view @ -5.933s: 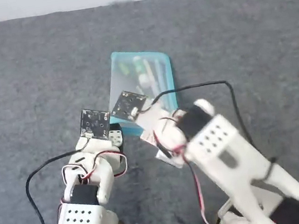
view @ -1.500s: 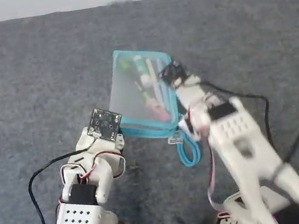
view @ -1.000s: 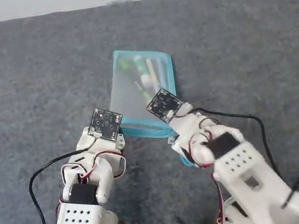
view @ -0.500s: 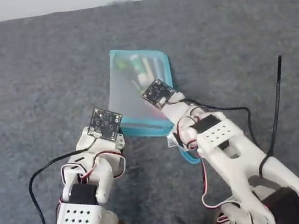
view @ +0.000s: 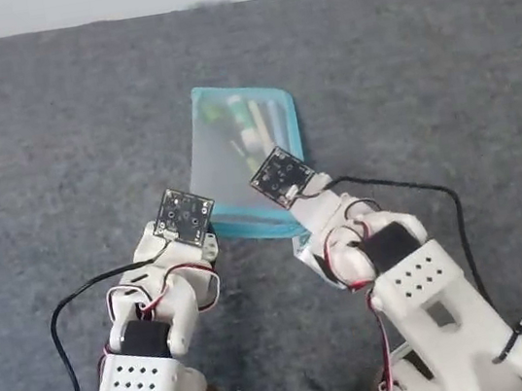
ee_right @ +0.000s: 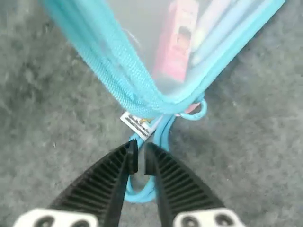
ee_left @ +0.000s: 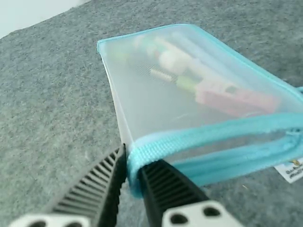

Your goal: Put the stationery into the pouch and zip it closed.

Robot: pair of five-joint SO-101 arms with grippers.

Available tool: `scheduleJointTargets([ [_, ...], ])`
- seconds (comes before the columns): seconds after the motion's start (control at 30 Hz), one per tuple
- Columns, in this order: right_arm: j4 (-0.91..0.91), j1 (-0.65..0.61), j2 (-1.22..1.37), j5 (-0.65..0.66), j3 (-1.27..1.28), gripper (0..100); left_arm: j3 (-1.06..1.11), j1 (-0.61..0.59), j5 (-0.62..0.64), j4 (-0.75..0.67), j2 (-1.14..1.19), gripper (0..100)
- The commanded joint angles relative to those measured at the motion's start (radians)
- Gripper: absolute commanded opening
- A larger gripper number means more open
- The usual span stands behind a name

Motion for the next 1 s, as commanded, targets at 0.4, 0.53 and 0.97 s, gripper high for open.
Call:
scheduleJointTargets([
  [0.4,-0.549,-0.007,0.257,-0.196,0.118,32.9,-0.021,0.008,0.012,-0.028,0.0,1],
  [0.53,-0.659,0.005,0.367,-0.192,0.118,32.9,-0.021,0.008,0.012,-0.028,0.0,1],
  [0.97,-0.665,0.134,0.461,-0.19,0.109,14.8,-0.022,0.008,0.012,-0.028,0.0,1],
])
